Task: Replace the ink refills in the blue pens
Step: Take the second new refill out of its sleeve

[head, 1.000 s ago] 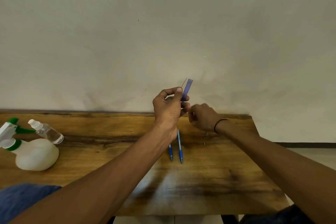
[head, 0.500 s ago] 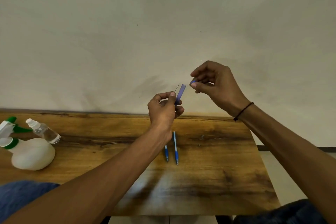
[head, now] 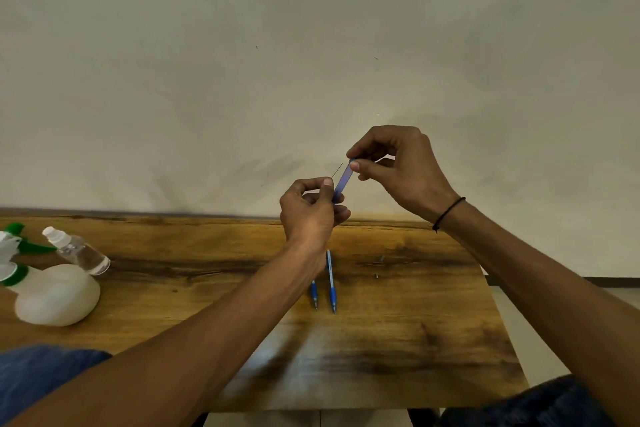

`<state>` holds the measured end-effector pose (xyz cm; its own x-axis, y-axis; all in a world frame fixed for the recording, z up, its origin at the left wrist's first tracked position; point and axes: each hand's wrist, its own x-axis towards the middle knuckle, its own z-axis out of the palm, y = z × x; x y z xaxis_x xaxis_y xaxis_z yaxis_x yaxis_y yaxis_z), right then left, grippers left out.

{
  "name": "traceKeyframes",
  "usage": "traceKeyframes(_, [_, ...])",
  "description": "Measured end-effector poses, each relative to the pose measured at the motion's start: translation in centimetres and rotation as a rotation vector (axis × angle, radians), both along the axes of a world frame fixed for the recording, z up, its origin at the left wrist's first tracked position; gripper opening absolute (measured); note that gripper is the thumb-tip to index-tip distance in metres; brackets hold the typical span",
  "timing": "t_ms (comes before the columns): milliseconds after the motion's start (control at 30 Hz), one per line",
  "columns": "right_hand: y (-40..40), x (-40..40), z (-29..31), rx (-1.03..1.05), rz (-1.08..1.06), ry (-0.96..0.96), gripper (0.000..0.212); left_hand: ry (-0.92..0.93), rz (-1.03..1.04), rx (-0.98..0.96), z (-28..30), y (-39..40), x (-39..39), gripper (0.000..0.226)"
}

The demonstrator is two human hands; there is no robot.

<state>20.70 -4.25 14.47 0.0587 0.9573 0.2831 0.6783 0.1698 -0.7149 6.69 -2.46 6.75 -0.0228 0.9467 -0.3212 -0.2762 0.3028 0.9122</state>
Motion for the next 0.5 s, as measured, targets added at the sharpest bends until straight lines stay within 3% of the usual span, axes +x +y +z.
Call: traceKeyframes(500, [-0.17,-0.59,0.03,-0.052,-0.059,-0.042,0.005,0.051,0.015,-0.007,-0.21,-0.28,0.17,0.015])
